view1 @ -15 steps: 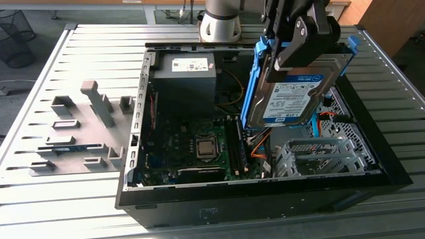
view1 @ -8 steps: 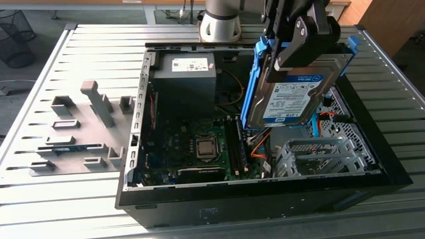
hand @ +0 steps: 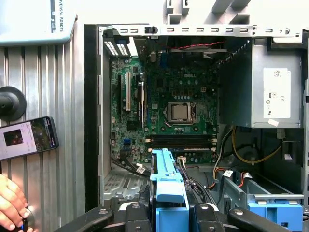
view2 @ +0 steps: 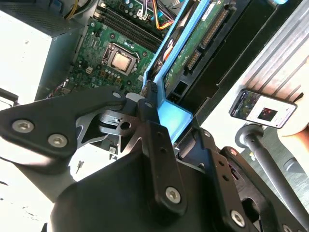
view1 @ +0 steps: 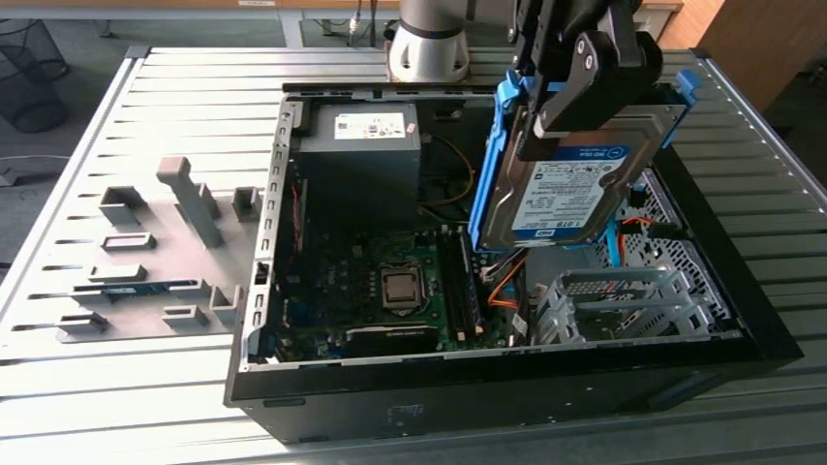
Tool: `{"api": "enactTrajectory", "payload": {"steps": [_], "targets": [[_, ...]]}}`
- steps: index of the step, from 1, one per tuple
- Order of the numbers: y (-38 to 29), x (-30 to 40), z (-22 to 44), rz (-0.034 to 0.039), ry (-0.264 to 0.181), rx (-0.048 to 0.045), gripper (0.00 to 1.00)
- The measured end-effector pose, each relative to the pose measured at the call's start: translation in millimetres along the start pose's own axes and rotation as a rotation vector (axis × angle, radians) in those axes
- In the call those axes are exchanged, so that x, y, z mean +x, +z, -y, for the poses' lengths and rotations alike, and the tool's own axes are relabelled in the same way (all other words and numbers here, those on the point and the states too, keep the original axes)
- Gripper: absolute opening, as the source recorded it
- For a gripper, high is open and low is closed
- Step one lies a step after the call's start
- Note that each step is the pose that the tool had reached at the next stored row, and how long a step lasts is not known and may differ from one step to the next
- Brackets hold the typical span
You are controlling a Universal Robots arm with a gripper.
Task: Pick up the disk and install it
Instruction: 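Insert the disk into the insertion slot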
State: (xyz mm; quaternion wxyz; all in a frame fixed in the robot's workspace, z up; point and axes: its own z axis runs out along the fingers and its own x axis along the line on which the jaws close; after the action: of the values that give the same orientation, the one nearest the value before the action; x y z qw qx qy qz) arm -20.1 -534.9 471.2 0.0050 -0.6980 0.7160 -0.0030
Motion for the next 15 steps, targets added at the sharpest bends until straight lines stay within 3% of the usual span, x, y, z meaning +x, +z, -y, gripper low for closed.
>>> {"api": "enactTrajectory", "payload": {"steps": [8, 15], "targets": [[0.9, 15.1, 2.6, 0.0001, 0.000, 0.0000, 0.37], [5.6, 15.4, 27.9, 0.0001, 0.000, 0.0000, 0.37]]}}
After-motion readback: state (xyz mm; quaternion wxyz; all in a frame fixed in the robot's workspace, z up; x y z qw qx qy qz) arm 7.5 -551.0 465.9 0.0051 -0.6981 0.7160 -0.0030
